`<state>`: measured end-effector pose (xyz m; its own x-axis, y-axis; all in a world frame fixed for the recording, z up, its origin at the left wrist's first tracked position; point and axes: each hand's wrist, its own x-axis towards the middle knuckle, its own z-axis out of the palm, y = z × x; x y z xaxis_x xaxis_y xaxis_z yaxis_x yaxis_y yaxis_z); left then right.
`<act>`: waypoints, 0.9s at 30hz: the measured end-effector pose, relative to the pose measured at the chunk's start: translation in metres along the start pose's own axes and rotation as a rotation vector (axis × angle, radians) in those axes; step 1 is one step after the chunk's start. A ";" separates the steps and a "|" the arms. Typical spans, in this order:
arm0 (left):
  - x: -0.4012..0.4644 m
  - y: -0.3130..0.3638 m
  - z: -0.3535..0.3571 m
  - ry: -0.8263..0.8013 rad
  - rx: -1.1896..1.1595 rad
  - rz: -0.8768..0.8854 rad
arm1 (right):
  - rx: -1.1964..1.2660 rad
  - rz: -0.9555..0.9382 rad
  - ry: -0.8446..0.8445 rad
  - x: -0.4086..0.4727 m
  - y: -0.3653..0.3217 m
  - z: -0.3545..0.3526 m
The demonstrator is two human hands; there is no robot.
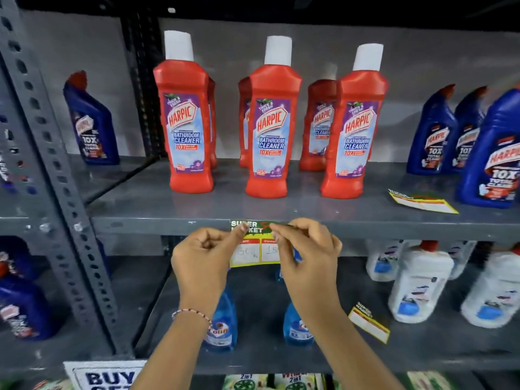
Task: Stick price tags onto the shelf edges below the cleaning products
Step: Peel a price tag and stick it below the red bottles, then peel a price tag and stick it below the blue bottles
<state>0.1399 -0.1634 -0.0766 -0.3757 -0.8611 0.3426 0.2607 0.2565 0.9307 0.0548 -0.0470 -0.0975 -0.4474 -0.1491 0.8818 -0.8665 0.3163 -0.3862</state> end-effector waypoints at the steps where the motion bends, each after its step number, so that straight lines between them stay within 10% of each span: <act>1: 0.001 0.000 -0.001 -0.002 0.005 0.000 | -0.025 -0.012 0.016 -0.002 0.001 0.000; 12: -0.020 -0.037 0.004 0.200 -0.277 -0.108 | -0.149 0.023 -0.005 0.001 0.033 -0.047; 16: -0.042 -0.017 0.022 0.358 -0.510 0.119 | -0.079 0.088 0.048 0.020 0.063 -0.090; 21: -0.066 0.045 0.088 -0.110 -0.401 0.332 | -0.065 0.149 0.076 0.055 0.106 -0.131; 27: -0.052 0.071 0.217 -0.608 0.069 0.113 | -0.417 0.406 -0.160 0.101 0.156 -0.171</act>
<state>-0.0153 -0.0051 -0.0008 -0.7938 -0.4279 0.4322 0.2778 0.3771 0.8835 -0.0881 0.1472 -0.0222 -0.7801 -0.0684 0.6219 -0.4740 0.7134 -0.5162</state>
